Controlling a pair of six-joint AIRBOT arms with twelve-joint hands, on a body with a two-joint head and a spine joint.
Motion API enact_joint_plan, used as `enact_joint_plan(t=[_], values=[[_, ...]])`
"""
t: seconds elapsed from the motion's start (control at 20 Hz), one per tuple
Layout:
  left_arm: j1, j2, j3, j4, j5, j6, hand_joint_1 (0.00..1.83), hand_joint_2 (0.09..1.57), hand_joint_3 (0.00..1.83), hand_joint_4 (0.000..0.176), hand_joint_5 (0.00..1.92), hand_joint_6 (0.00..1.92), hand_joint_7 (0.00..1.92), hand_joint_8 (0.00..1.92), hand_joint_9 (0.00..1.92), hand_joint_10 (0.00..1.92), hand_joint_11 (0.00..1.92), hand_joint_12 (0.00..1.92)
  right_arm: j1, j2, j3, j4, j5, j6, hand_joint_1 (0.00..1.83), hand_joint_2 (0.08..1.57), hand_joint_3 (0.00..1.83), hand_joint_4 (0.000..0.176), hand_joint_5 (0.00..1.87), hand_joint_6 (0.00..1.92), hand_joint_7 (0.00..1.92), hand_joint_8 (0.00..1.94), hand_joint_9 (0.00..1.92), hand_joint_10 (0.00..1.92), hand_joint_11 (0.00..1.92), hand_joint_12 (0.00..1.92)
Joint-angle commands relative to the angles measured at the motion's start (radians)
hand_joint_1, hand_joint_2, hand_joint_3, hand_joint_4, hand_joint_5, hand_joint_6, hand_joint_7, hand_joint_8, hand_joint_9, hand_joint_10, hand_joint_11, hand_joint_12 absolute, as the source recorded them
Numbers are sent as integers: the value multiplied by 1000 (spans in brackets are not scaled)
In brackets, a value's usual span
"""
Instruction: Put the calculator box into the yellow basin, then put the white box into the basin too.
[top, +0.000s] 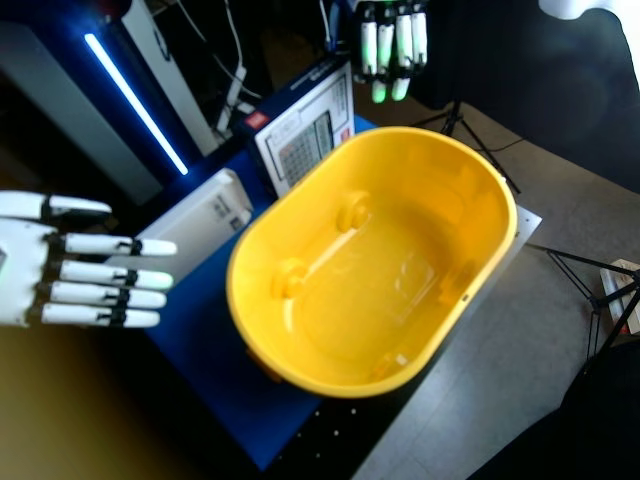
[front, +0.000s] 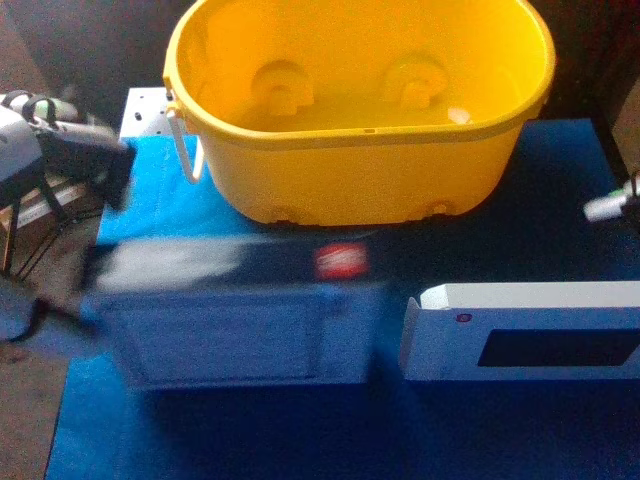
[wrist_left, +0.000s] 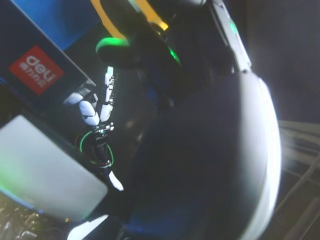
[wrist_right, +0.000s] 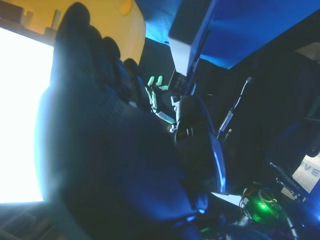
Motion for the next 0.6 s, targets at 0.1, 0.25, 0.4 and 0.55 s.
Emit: enact_joint_plan(t=[0.1,0.25,0.4,0.55], values=[[-13,15,-1,-7,-128,-3,809,849,29,7,205,0,195,3,200,23,0,870,9,8,5,34,102,7,617,969,0,0,416,11,492,36,226,669,0,1324],[-13,13,-6,-7,-126,-3,761,894,31,18,212,2,222,5,219,18,0,927,9,1,9,34,102,7,606,958,0,0,390,0,425,0,290,219,0,878],[-13,11,-7,-5,-127,-3,749,917,29,33,241,11,241,8,235,18,0,945,9,-1,14,34,102,7,649,953,0,0,369,5,402,8,290,154,0,861],[-13,2,-11,-2,-123,-3,746,964,33,51,252,7,250,3,247,13,0,894,9,-20,31,34,102,7,652,950,3,0,378,2,422,8,313,150,0,1057]])
